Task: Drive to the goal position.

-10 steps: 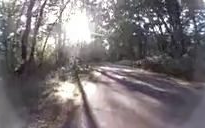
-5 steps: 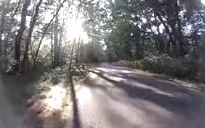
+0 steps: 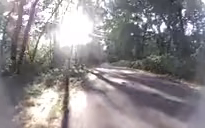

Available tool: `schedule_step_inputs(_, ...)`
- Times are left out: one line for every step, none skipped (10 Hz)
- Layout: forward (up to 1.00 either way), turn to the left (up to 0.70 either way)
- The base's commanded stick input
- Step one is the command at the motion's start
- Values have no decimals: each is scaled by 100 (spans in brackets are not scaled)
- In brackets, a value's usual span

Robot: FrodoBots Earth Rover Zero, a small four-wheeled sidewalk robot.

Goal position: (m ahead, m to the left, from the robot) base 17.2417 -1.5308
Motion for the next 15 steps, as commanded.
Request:
schedule_step_inputs(70,-1)
schedule_step_inputs(70,-1)
schedule_step_inputs(70,-1)
schedule_step_inputs(70,-1)
schedule_step_inputs(70,0)
schedule_step_inputs(70,23)
schedule_step_inputs(70,27)
schedule_step_inputs(70,11)
schedule_step_inputs(70,2)
schedule_step_inputs(70,0)
schedule_step_inputs(70,-1)
schedule_step_inputs(70,-1)
schedule_step_inputs(70,-1)
schedule_step_inputs(70,-1)
schedule_step_inputs(70,-1)
